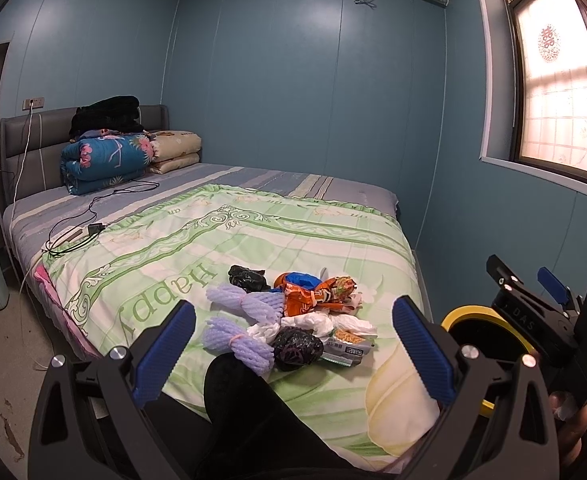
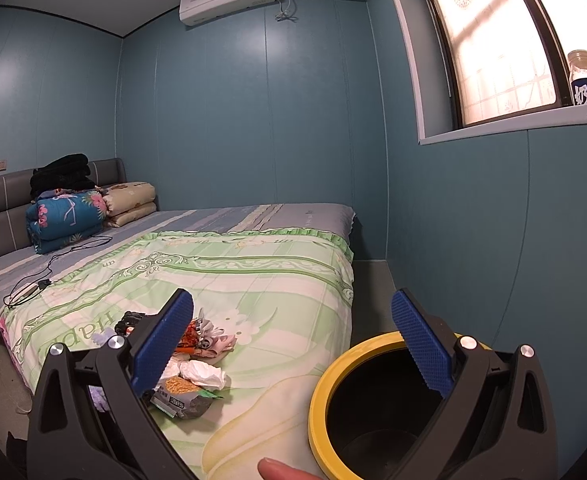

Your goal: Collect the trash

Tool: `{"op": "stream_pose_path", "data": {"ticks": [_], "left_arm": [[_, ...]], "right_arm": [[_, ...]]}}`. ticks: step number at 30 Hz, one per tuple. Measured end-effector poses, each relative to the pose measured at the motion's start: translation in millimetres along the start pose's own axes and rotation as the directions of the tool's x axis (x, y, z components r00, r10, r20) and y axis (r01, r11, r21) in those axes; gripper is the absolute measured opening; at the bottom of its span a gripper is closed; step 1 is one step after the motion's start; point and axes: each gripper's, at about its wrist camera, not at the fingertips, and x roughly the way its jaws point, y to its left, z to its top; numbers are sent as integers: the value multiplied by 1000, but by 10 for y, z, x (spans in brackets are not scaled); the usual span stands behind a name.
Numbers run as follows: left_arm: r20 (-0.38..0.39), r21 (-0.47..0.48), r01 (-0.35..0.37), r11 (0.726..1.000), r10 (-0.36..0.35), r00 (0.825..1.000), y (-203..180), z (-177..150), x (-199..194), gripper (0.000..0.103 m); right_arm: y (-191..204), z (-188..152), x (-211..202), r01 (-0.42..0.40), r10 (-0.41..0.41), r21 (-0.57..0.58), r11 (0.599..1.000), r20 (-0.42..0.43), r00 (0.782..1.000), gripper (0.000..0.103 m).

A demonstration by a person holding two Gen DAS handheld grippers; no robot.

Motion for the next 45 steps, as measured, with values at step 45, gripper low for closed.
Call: {"op": "stream_pose_path", "data": {"ticks": [45], "left_arm": [[-407,-141,24,990,-80,910,1319,-55,2532,95]], "right_arm": [[1050,-500,2210,-299,263,-3,954,-464,846,95]]}}
